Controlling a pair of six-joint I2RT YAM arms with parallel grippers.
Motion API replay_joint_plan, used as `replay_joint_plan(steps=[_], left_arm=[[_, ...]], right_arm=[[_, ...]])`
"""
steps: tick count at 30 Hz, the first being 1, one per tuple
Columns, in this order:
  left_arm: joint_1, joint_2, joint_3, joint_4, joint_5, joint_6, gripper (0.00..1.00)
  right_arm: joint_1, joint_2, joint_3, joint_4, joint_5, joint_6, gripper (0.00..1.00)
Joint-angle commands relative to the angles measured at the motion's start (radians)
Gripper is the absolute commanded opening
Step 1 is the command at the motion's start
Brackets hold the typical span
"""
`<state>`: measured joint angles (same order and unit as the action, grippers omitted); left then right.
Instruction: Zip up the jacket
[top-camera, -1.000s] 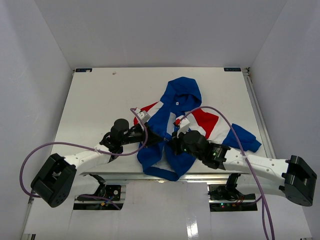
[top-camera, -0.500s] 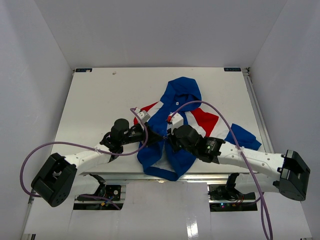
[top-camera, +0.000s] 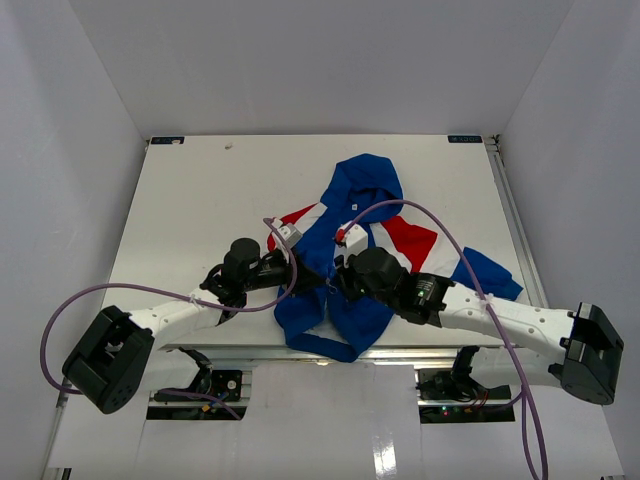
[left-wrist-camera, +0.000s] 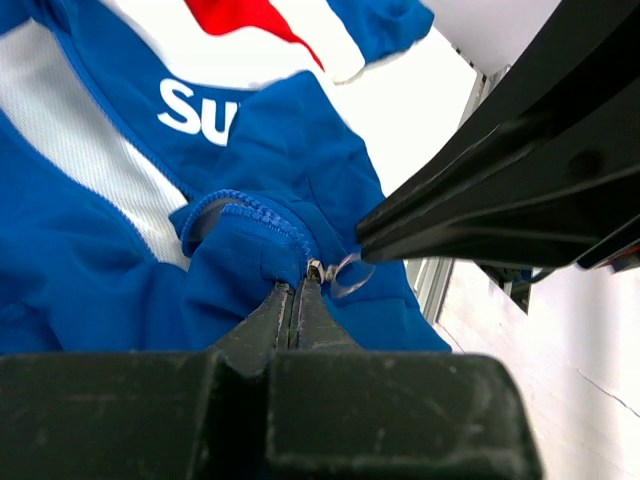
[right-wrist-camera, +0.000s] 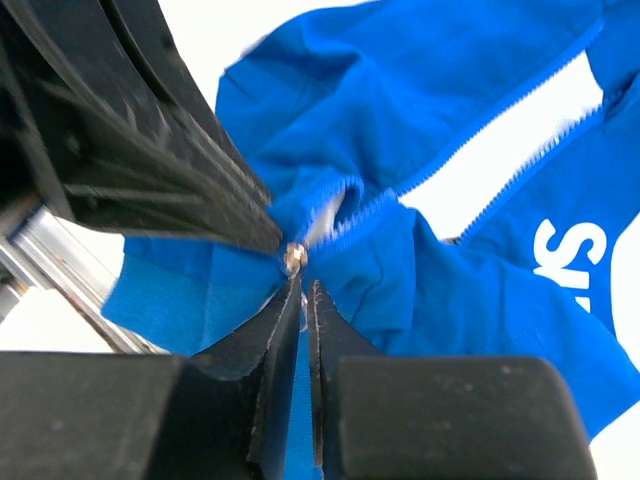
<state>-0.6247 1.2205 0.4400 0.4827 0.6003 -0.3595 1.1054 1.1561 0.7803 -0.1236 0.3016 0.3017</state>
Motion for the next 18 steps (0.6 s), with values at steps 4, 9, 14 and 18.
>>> replay_joint_plan(steps=[4,9,14,18], left_arm=[[-0.003,-0.009,0.001,-0.035,0.017,0.017,0.0],[-0.003,-0.01,0.001,-0.034,0.019,0.017,0.0],[-0.003,-0.002,0.003,-0.035,0.019,0.005,0.0],[-0.003,0.008,0.008,-0.042,0.013,-0.004,0.0]], right_arm=[[-0.007,0.0,0.034,0.086,-0.041,-0.013,0.09],[-0.007,0.015,0.031,0.085,-0.035,-0.017,0.09],[-0.002,-0.015,-0.003,0.073,0.007,-0.073,0.35],[0.068,-0.033,0.002,0.019,0.214,-0.186,0.59]])
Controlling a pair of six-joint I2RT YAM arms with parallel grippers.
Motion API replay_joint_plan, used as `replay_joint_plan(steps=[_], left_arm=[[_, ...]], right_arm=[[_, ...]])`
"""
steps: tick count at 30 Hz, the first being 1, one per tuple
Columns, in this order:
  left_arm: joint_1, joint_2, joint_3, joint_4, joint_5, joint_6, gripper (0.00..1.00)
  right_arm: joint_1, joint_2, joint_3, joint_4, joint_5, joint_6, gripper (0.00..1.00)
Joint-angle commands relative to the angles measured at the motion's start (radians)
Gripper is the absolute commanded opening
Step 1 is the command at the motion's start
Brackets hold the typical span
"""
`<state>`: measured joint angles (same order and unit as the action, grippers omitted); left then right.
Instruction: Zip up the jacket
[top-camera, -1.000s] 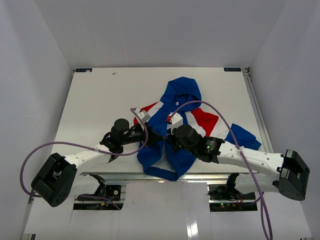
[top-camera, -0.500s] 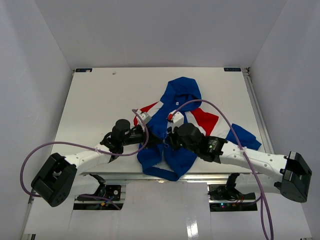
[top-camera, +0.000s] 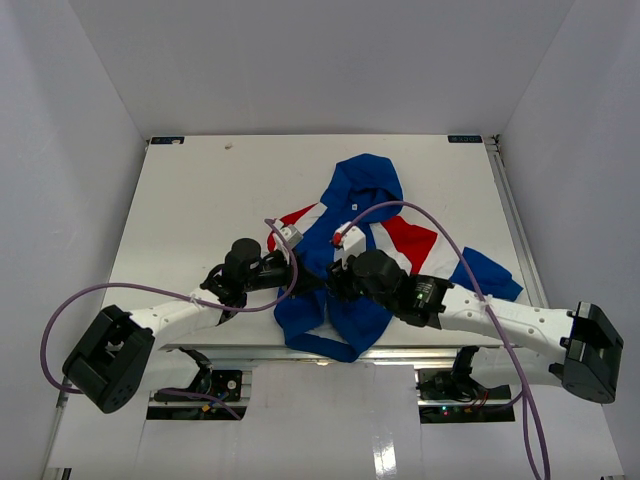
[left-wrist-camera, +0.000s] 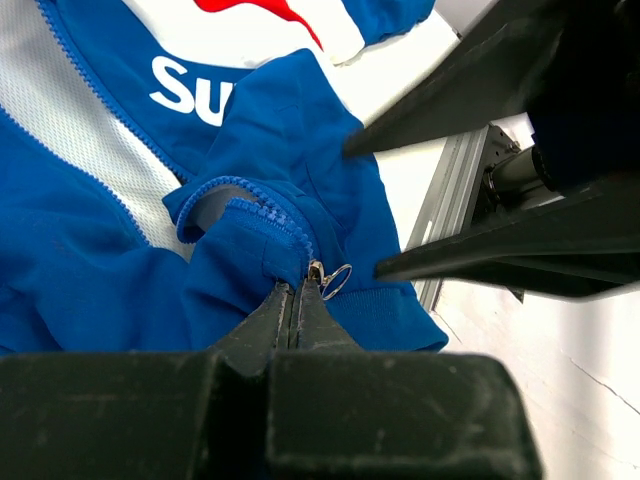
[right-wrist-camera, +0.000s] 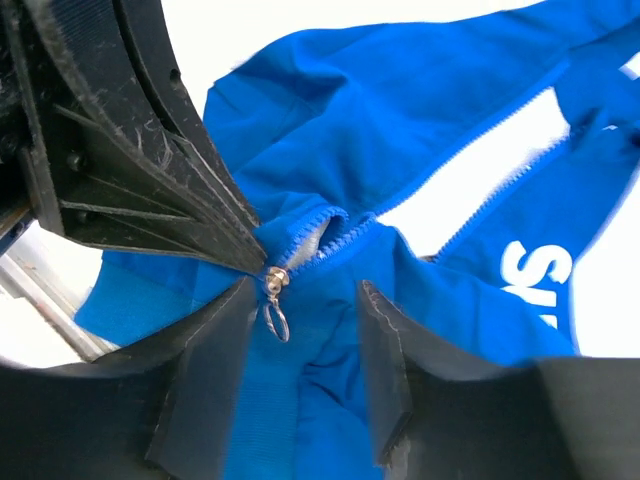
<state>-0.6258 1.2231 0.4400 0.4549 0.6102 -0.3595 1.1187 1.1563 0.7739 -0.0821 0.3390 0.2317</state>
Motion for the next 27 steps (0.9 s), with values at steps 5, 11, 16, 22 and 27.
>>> replay_joint_plan(steps=[5,11,16,22,27], left_arm=[[-0.002,0.057,0.02,-0.007,0.022,-0.032,0.0],[-0.002,0.103,0.05,0.0,0.066,-0.07,0.0],[0.0,0.093,0.035,0.013,0.059,-0.089,0.0],[0.0,0.143,0.07,-0.004,0.096,-0.115,0.0],[0.0,0.136,0.068,-0.001,0.105,-0.125,0.0]], right_arm=[[0.126,-0.001,0.084,-0.101,0.318,-0.347,0.64],[0.175,-0.1,-0.093,-0.043,0.369,-0.643,0.64],[0.229,-0.252,-0.264,0.175,0.236,-0.859,0.62],[0.261,-0.258,-0.383,0.292,0.162,-1.014,0.57],[0.265,-0.277,-0.489,0.494,0.097,-1.136,0.53]])
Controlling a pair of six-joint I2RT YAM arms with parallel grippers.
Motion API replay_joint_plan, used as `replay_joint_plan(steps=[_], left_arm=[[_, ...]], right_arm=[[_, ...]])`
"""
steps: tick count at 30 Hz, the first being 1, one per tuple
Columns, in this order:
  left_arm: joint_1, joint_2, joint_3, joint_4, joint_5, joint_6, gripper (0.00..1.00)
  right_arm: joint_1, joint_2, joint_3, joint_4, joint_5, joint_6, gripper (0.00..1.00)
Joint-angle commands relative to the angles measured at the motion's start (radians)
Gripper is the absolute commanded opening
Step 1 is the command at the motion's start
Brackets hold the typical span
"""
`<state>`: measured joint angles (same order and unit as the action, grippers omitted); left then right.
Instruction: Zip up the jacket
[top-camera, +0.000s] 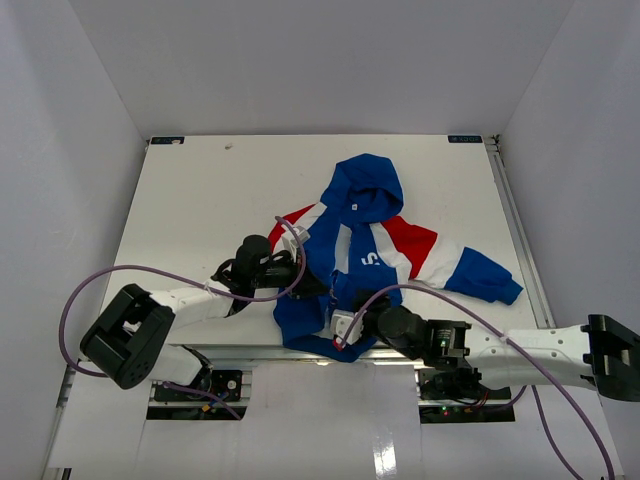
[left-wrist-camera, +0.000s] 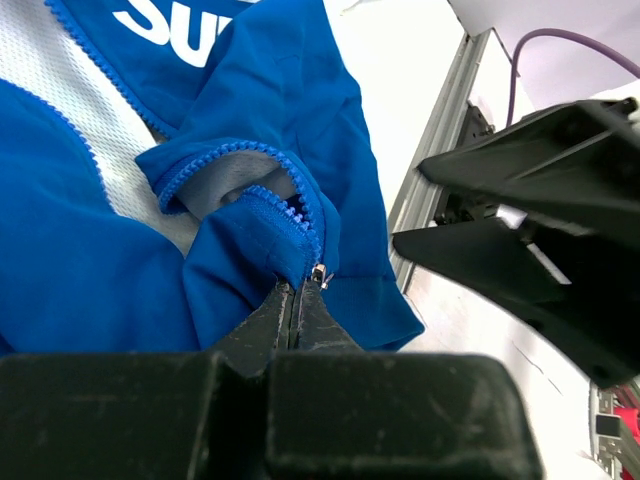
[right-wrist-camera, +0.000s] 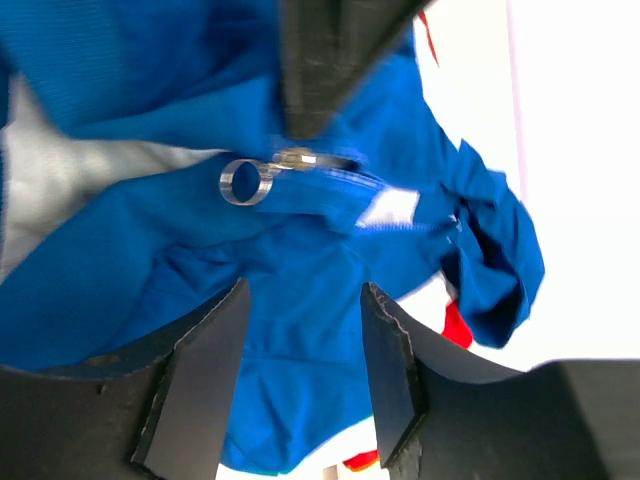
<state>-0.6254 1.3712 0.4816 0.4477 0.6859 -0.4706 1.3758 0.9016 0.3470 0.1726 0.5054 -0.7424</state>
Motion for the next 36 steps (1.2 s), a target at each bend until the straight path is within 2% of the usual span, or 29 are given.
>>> replay_joint_plan(steps=[1,3,11,36], left_arm=[[0.0,-0.014,0.026,0.005,0.028,-0.014,0.0],[0.0,-0.01,0.027,0.004,0.03,-0.018,0.0],[0.0,-0.004,0.032,0.003,0.041,-0.025,0.0],[0.0,-0.009,0.032,-0.01,0.041,-0.017,0.0]], right_arm=[[0.008,-0.023,-0.079,0.242,-0.07,-0.18,0.53],[0.008,-0.02,-0.118,0.33,-0.079,-0.205,0.52],[0.008,0.097,-0.138,0.464,-0.113,-0.279,0.52],[0.083,0.224,-0.129,0.524,-0.004,-0.376,0.5]])
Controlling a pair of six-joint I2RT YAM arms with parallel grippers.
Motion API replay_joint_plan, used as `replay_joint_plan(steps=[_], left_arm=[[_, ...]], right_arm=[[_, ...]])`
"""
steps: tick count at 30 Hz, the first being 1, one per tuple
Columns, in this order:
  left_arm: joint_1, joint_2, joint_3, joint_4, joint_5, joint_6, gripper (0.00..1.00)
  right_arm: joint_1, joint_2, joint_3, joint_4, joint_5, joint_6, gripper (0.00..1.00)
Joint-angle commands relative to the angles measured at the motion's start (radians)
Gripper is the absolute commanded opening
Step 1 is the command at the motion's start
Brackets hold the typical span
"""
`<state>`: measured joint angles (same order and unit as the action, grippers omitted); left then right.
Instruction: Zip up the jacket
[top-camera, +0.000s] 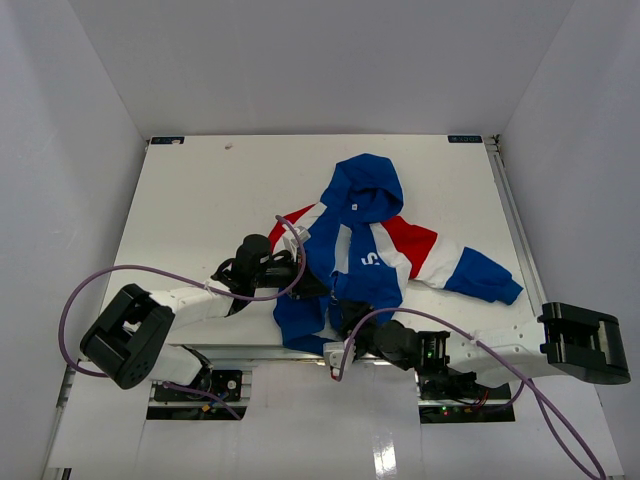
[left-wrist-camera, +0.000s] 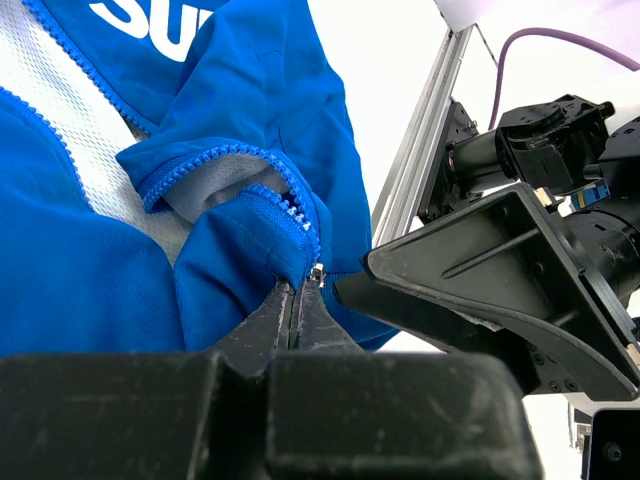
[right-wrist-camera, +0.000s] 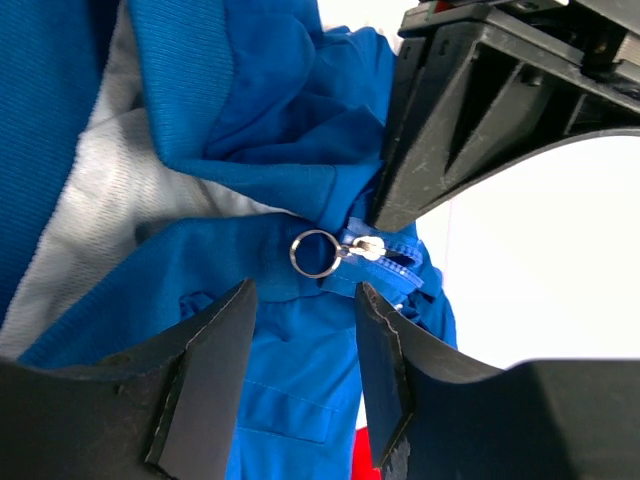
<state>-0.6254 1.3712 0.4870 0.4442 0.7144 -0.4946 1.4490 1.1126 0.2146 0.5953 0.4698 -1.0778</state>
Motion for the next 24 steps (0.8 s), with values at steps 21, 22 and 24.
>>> replay_joint_plan(steps=[21,22,24], left_arm=[[0.0,-0.013,0.024,-0.003,0.02,0.006,0.0],[0.0,-0.014,0.024,-0.002,0.02,0.005,0.0],[0.0,-0.013,0.024,-0.002,0.021,0.005,0.0]], right_arm=[[0.011,0.163,0.022,0.243,0.042,-0.091,0.5],[0.011,0.171,0.022,0.252,0.044,-0.091,0.49],[0.011,0.181,0.021,0.266,0.048,-0.098,0.49]])
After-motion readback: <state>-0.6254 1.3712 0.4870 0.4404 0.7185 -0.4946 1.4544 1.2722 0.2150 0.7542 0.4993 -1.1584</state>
